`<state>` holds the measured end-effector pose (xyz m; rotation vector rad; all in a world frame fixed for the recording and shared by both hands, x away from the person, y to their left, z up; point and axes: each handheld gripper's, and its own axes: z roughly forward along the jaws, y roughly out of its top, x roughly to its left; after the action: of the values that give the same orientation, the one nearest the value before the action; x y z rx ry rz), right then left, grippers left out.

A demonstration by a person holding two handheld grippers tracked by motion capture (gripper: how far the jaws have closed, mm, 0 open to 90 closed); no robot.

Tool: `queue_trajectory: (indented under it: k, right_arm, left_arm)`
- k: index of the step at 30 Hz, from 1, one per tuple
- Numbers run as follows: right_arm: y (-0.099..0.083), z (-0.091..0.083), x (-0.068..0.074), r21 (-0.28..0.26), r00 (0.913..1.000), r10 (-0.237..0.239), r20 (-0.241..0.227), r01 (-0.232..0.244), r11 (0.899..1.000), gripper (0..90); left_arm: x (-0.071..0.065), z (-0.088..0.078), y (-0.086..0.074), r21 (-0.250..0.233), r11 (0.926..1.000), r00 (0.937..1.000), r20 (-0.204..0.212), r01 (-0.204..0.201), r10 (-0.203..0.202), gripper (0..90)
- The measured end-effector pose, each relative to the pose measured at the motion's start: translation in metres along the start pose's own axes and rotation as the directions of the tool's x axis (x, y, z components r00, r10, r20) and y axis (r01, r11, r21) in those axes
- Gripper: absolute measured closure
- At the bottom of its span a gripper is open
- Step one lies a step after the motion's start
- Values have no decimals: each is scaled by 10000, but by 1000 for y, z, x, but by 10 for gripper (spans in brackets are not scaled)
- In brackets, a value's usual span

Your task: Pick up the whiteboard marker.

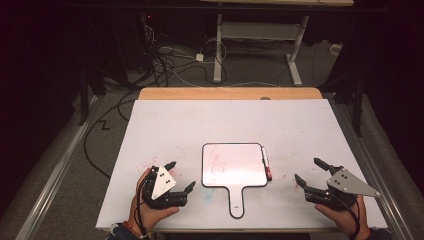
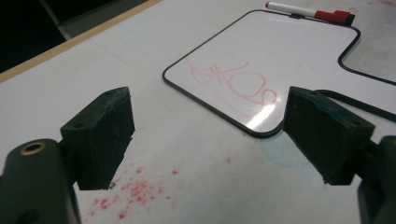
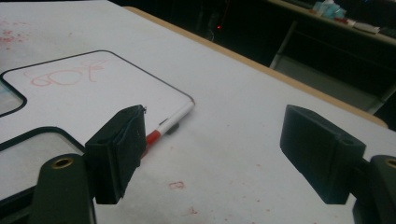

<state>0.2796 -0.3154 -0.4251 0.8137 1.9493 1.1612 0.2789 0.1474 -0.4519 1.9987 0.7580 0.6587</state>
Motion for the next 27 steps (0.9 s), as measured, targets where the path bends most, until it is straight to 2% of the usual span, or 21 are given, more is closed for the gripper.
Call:
queue_trajectory:
  k: [5,10,14,15,21,22,23,24,27]
  right_arm:
    - [-4,8,-2,445,9998,-31,-210,40,9990,230]
    - [-6,15,-7,774,9984,280,-491,-242,9967,221]
    - [-4,19,-7,849,9978,143,-642,-88,9963,216]
    - [-3,20,-7,908,9979,85,-641,-27,9959,217]
    - [3,35,-12,1177,9953,214,-944,-102,9930,259]
    - [3,35,-12,1177,9953,214,-944,-102,9930,259]
    - [7,43,-13,1371,9931,62,-1170,99,9905,276]
    - [9,48,-15,1451,9925,101,-1215,77,9894,285]
    - [15,67,-23,2046,9840,860,-1559,-530,9774,292]
  left_arm:
    - [4,8,-3,346,9992,9998,-56,-176,178,169]
    - [12,8,-8,592,9981,9996,-204,-189,201,169]
    - [16,8,-10,598,9982,9999,-152,-19,28,166]
    - [17,8,-10,497,9988,10000,35,50,-52,164]
    - [20,14,-11,734,9972,9999,102,-123,116,166]
    - [21,15,-11,744,9969,9997,99,-245,238,166]
    - [21,15,-12,829,9965,9998,188,-110,95,167]
    - [23,16,-13,905,9959,9997,238,-76,55,167]
    - [23,17,-13,969,9952,9997,222,-107,86,167]
